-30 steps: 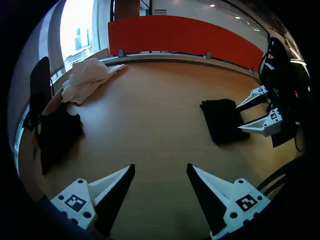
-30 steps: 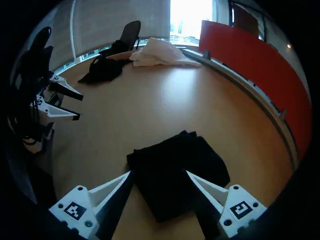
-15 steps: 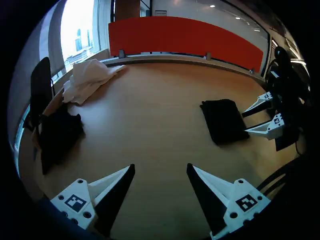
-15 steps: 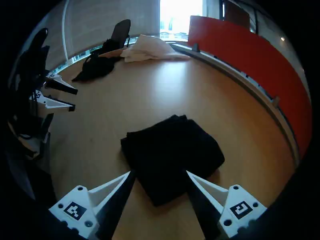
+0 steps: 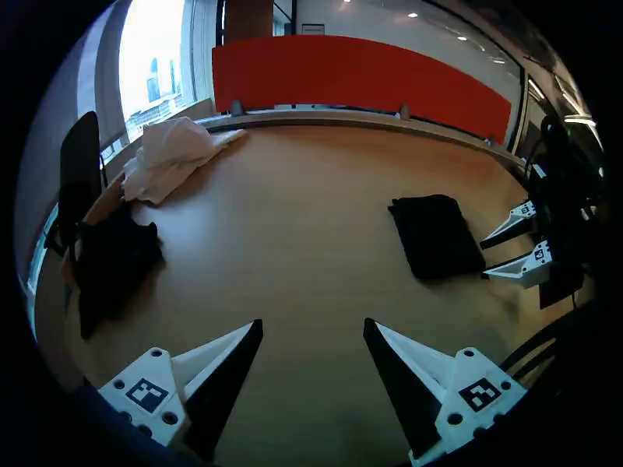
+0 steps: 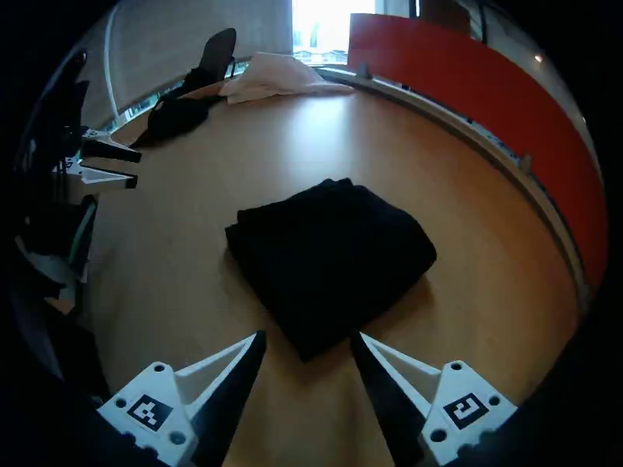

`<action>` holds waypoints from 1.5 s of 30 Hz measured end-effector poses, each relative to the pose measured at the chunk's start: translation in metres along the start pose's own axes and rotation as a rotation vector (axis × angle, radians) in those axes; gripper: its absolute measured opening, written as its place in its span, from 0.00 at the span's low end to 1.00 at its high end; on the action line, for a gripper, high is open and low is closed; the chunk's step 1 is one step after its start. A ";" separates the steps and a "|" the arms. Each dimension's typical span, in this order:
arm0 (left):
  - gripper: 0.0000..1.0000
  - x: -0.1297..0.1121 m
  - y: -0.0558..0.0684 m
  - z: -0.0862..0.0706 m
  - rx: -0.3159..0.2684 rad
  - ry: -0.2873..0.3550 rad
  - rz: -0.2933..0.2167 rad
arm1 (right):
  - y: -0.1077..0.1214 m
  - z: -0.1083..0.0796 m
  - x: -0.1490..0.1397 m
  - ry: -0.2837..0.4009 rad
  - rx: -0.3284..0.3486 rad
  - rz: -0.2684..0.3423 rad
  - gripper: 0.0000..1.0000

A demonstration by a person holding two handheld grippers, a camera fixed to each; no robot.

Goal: Fold towel

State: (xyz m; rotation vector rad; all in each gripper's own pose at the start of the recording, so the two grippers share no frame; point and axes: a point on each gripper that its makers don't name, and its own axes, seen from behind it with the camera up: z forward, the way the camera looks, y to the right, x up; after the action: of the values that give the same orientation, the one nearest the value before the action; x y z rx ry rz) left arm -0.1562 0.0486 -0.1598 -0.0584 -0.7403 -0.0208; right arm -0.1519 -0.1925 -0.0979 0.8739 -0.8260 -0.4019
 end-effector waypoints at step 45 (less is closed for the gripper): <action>0.96 0.004 0.000 -0.001 -0.019 0.020 0.017 | 0.011 -0.010 0.009 0.022 -0.074 0.052 0.06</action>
State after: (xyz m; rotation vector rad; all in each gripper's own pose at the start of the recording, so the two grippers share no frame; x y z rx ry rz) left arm -0.1526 0.0482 -0.1584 -0.0830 -0.7196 -0.0120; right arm -0.1390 -0.1864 -0.0880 0.7856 -0.8065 -0.3745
